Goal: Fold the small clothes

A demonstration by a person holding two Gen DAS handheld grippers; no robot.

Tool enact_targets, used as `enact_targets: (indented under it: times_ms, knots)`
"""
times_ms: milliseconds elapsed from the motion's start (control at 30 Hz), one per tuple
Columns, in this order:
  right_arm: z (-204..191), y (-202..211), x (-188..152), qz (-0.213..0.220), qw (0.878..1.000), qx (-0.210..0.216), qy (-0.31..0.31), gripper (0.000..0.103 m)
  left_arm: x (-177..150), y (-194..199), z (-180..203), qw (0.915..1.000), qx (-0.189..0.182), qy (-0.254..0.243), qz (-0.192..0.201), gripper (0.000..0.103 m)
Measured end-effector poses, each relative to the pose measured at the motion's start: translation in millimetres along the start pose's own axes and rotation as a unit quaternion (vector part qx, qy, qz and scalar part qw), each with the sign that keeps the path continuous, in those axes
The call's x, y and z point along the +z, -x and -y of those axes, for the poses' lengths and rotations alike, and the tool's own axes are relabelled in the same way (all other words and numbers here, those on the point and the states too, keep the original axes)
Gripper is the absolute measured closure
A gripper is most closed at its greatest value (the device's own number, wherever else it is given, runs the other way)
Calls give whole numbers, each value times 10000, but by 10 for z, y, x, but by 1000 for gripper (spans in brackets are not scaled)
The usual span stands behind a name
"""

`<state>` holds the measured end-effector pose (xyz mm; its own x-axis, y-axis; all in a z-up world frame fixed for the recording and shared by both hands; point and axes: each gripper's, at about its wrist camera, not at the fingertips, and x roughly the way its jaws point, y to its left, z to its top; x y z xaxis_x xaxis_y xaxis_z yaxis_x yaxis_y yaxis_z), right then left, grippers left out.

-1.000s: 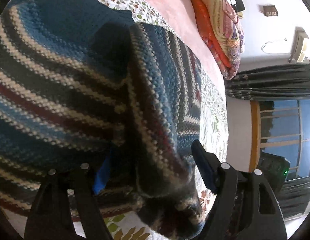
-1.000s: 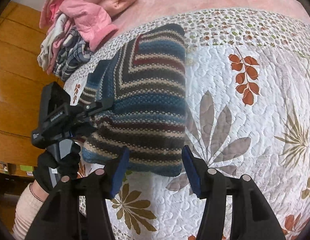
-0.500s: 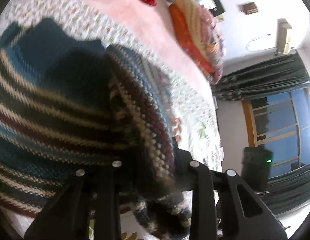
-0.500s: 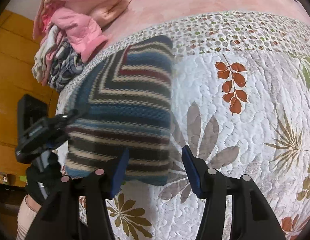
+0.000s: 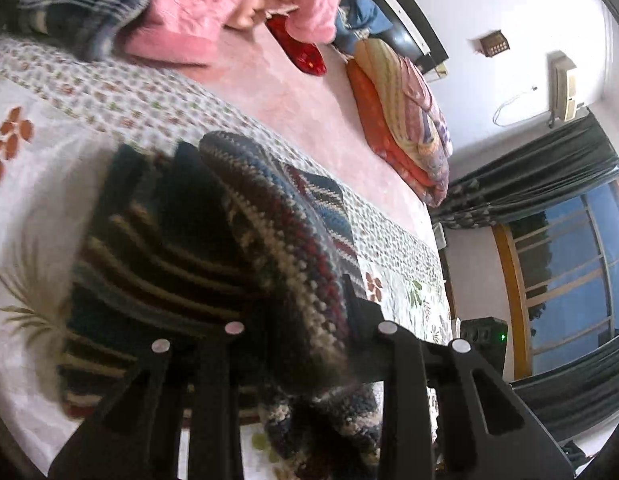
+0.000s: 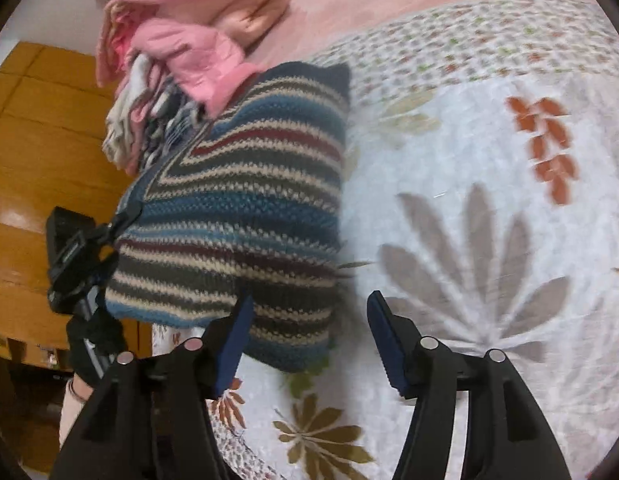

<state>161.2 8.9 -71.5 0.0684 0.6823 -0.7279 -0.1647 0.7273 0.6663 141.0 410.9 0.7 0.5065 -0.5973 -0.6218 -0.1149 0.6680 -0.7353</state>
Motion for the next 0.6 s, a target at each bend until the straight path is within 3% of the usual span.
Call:
enact_targets:
  times_ms: [300,600]
  knots:
    - [-561,-542,-186,-441,9942,-396,893,41,121,299,-694,9990,362,227,91,76]
    - [-553,-941,-237,-715,9915,-758,779,41,1,-3,-991,9920,1121,107,-573,69]
